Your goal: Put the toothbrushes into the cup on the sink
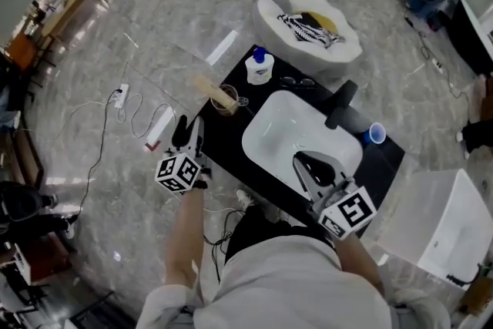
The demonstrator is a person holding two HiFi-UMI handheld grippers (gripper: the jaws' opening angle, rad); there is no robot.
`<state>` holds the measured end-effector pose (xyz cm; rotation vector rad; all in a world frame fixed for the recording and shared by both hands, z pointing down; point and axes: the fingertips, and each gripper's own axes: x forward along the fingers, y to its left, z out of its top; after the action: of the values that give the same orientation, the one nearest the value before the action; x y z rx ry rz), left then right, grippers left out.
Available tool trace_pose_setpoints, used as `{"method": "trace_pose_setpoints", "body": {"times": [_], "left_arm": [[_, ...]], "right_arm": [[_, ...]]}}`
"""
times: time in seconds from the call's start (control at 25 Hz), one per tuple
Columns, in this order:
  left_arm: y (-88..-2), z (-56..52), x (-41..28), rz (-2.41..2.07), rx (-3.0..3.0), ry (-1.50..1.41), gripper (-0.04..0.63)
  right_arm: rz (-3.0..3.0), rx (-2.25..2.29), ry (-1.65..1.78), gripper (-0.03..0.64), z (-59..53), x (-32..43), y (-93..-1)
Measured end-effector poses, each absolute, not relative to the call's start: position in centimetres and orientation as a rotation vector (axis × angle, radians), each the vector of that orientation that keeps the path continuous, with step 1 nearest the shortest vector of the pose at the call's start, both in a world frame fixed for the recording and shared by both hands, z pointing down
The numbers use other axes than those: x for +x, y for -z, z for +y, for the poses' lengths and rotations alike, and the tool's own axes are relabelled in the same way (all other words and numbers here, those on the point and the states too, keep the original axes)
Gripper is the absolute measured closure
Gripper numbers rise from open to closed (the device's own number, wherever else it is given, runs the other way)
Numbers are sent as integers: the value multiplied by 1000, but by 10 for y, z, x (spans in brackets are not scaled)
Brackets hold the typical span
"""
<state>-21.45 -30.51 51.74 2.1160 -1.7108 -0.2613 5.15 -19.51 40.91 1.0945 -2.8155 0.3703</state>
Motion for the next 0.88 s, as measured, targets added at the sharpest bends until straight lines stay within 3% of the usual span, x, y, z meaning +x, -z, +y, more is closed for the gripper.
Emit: {"method": "trace_pose_setpoints", "body": {"times": [0.56,0.88], "left_arm": [[-456,-206,-151,-1850,2258,31,565],[-412,-169,-149,-1980,2309,25,592]], "right_arm": [[-2961,927,-386,568,-168,66,-409],[-2999,865,-374,568,-161,52,-409]]}}
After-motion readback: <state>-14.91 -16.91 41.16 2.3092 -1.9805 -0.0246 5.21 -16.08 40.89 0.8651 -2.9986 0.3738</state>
